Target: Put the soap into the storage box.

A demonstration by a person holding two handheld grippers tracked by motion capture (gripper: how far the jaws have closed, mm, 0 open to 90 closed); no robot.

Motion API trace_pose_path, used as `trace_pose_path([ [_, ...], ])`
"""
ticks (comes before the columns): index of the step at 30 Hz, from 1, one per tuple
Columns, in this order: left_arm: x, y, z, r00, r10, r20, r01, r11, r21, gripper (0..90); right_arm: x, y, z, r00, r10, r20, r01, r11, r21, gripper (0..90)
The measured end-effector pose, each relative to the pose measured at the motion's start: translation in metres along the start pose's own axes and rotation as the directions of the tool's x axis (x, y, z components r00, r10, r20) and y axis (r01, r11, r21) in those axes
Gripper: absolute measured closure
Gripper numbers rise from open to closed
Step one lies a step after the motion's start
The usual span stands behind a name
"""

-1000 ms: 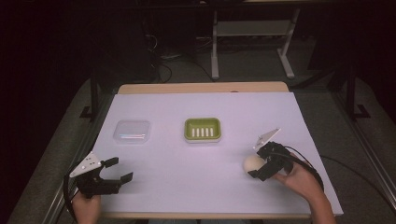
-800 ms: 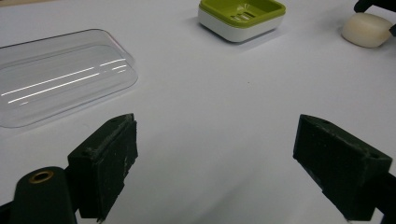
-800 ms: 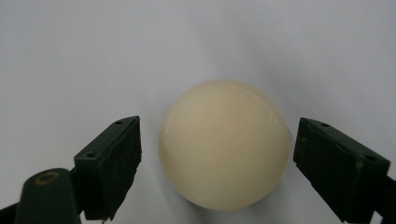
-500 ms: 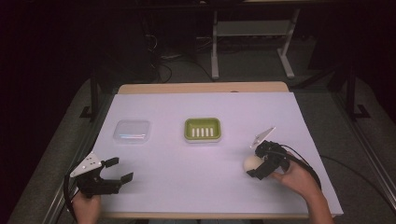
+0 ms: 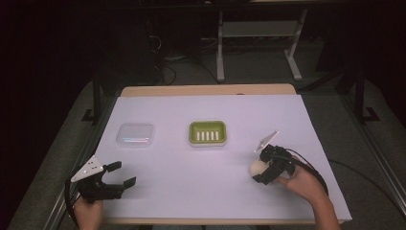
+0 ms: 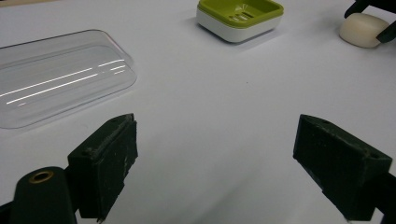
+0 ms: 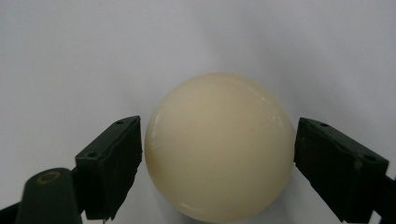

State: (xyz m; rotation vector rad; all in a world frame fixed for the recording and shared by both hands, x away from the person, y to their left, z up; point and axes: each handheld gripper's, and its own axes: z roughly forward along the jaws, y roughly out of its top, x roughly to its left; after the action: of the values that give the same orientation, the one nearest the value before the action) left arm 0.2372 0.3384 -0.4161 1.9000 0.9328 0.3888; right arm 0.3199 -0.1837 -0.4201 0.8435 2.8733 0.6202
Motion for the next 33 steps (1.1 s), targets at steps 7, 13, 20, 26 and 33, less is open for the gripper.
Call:
trace_pose_path([
  [7,0.0010,-0.0004,0.0005,1.0000,-0.001,0.004,0.001,1.0000,0.007,13.0,0.0003,0.0008,0.0014,0.9999,-0.006,0.009,0.005,1.000,0.008,17.3],
  [13,0.0003,0.0000,-0.0008,1.0000,-0.003,0.002,0.003,1.0000,-0.004,13.0,0.0007,0.0023,0.0045,0.9998,-0.015,0.009,0.015,1.000,0.020,18.8],
  [20,0.0008,-0.0005,-0.0009,1.0000,-0.003,0.001,0.003,1.0000,-0.003,13.0,0.0016,0.0034,0.0067,0.9997,-0.023,0.008,0.023,0.999,0.036,22.6],
  [26,0.0014,-0.0006,-0.0003,1.0000,-0.002,0.008,0.002,1.0000,0.004,13.0,0.0025,0.0040,0.0067,0.9996,-0.026,0.011,0.026,0.999,0.043,23.2],
  [33,0.0010,-0.0005,-0.0003,1.0000,0.000,0.007,0.000,1.0000,0.002,13.0,0.0030,0.0056,0.0064,0.9991,-0.040,0.016,0.039,0.998,0.046,23.6],
])
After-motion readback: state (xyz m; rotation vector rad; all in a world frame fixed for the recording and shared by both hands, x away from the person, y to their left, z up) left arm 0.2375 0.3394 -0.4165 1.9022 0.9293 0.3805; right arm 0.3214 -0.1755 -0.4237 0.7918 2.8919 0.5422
